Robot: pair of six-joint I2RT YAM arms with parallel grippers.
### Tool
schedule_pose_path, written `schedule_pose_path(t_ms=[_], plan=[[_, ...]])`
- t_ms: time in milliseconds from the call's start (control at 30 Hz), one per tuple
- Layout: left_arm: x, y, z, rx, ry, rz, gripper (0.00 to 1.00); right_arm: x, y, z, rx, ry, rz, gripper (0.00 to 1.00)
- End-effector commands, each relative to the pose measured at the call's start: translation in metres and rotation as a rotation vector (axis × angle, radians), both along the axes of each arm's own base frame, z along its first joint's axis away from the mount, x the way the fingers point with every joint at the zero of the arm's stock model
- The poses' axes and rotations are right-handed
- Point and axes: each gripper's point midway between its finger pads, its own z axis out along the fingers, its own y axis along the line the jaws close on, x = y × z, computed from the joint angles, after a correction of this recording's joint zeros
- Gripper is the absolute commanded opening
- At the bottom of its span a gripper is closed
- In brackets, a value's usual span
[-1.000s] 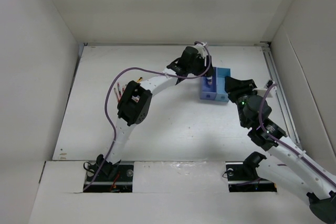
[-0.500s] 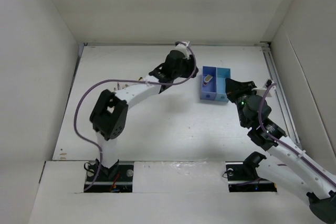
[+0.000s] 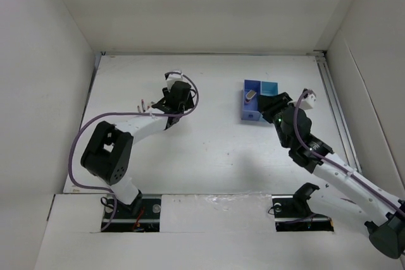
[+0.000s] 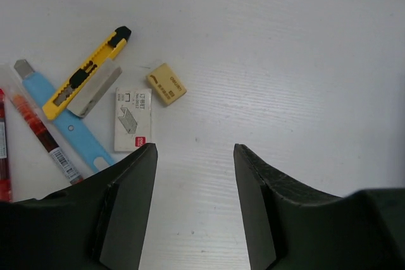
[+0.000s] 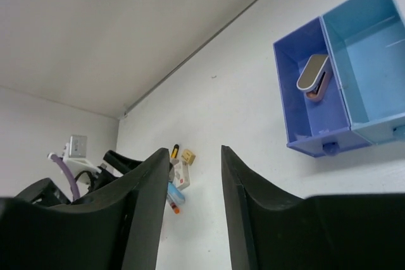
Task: Sort the stationery into containers
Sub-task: Pick up the stationery from the center of the board.
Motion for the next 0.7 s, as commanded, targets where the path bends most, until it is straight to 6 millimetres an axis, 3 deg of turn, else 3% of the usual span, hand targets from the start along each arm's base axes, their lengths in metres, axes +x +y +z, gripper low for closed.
schedule_pose_path(t_ms=[0,200,367,667], plan=[[0.002,0.011,-0.001,0.063,-0.008,0.051,0.49,0.002,0.008,0.031,0.023,-0.061,0.040,0.46],[0.005,0.020,-0.024,0.113,0.042,0.090,0.56,0.008,0.017,0.021,-0.004,-0.033,0.065,0.47],[0.016,0.032,-0.032,0.044,0.081,0.088,0.56,0.010,0.016,0.018,-0.011,-0.025,0.054,0.47],[0.025,0.031,-0.048,0.075,0.106,0.070,0.55,0.011,0.019,0.019,-0.019,-0.025,0.067,0.47]])
